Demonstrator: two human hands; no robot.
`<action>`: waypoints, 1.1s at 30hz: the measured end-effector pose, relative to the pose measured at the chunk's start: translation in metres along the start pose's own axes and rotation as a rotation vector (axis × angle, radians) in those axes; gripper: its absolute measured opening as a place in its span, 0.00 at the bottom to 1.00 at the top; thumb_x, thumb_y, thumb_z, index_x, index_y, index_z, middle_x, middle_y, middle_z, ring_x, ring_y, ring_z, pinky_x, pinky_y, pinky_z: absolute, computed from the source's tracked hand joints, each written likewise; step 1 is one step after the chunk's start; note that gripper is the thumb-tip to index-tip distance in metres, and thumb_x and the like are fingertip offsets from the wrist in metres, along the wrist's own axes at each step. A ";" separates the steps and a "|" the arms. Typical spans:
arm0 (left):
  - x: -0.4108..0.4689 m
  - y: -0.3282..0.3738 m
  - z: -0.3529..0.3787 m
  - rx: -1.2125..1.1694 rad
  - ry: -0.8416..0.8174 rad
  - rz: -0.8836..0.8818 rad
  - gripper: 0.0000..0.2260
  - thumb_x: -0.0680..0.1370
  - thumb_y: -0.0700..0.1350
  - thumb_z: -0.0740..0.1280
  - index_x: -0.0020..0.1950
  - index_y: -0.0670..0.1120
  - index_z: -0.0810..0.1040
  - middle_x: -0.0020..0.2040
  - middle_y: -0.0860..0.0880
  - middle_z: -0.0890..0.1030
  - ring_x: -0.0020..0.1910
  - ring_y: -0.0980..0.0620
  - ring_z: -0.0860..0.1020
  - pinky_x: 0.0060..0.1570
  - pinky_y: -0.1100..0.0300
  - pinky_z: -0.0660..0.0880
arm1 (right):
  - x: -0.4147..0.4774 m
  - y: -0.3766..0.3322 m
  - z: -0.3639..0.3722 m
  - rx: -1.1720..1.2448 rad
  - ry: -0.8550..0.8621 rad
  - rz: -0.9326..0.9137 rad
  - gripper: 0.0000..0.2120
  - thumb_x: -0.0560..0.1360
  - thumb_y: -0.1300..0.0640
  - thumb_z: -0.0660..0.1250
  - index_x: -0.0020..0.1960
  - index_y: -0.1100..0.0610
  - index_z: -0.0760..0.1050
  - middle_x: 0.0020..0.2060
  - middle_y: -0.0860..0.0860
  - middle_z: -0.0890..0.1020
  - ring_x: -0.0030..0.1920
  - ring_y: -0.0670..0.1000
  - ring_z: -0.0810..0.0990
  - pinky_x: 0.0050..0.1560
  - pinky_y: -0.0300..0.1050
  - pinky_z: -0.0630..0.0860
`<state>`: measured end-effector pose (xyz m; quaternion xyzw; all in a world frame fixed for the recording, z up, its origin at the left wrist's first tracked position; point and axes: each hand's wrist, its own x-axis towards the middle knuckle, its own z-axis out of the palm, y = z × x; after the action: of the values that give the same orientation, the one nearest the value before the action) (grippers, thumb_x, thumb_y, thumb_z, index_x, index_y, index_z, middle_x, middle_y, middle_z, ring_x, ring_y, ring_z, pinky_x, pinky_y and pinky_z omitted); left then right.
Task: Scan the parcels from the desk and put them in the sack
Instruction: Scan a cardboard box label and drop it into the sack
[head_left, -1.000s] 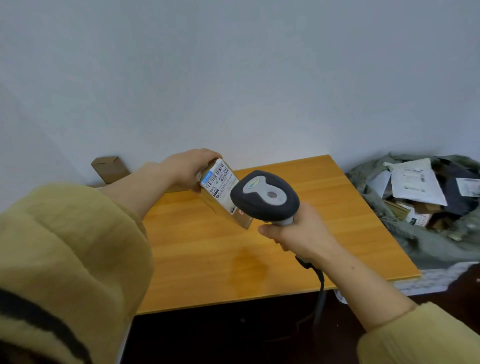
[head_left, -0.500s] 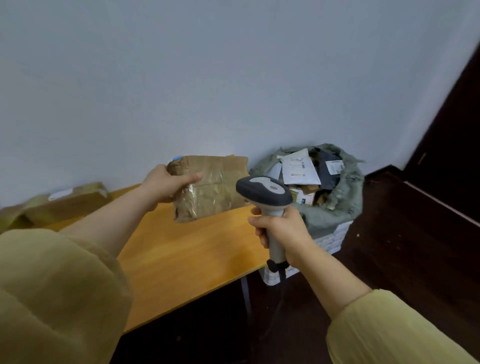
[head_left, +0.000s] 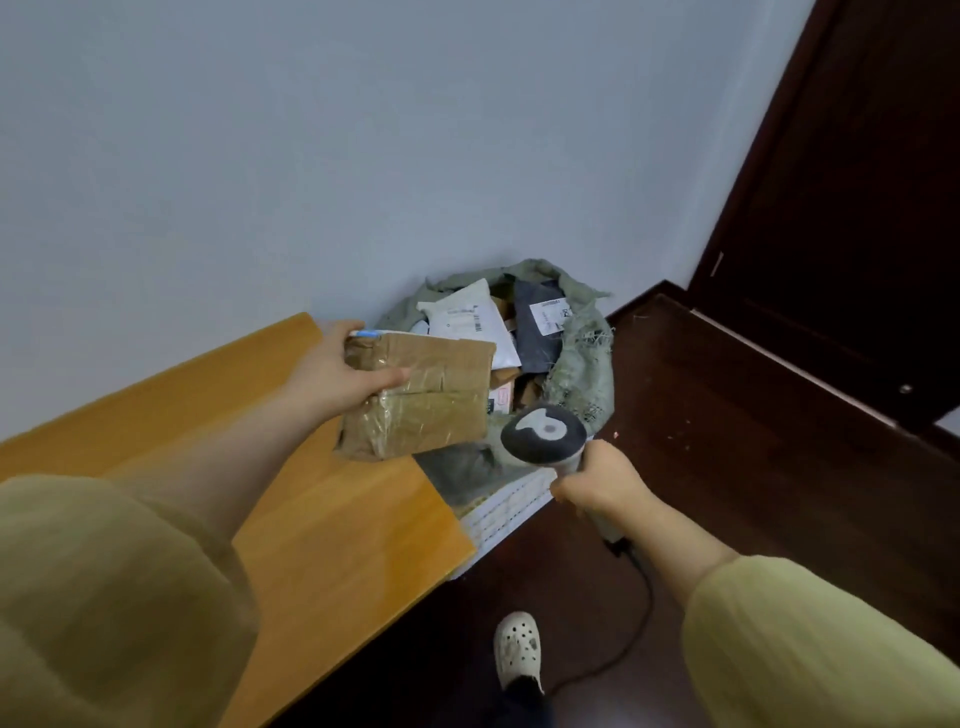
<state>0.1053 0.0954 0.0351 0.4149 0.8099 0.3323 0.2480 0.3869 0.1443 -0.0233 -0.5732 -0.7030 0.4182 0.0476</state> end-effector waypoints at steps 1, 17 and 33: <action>0.019 0.006 0.013 0.020 0.002 0.011 0.38 0.67 0.54 0.77 0.72 0.50 0.64 0.61 0.50 0.74 0.53 0.52 0.75 0.48 0.61 0.74 | 0.021 0.004 -0.008 -0.117 -0.025 -0.004 0.10 0.67 0.65 0.65 0.29 0.56 0.68 0.26 0.51 0.73 0.31 0.52 0.75 0.30 0.40 0.69; 0.192 0.051 0.123 0.018 -0.016 -0.091 0.43 0.64 0.60 0.76 0.75 0.56 0.60 0.67 0.52 0.71 0.64 0.53 0.71 0.67 0.53 0.69 | 0.308 0.023 -0.059 -0.994 -0.462 -0.234 0.20 0.77 0.61 0.62 0.68 0.61 0.71 0.77 0.55 0.37 0.62 0.56 0.76 0.52 0.46 0.72; 0.182 0.107 0.185 -0.024 0.042 -0.231 0.34 0.67 0.44 0.78 0.68 0.50 0.66 0.61 0.50 0.69 0.57 0.52 0.70 0.47 0.72 0.68 | 0.326 0.055 -0.180 -0.657 -0.747 -0.473 0.13 0.66 0.58 0.73 0.49 0.53 0.75 0.43 0.48 0.79 0.47 0.51 0.80 0.43 0.44 0.76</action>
<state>0.1879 0.3558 -0.0293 0.3088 0.8534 0.3197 0.2723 0.4172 0.5157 -0.0773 -0.1967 -0.8753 0.3297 -0.2939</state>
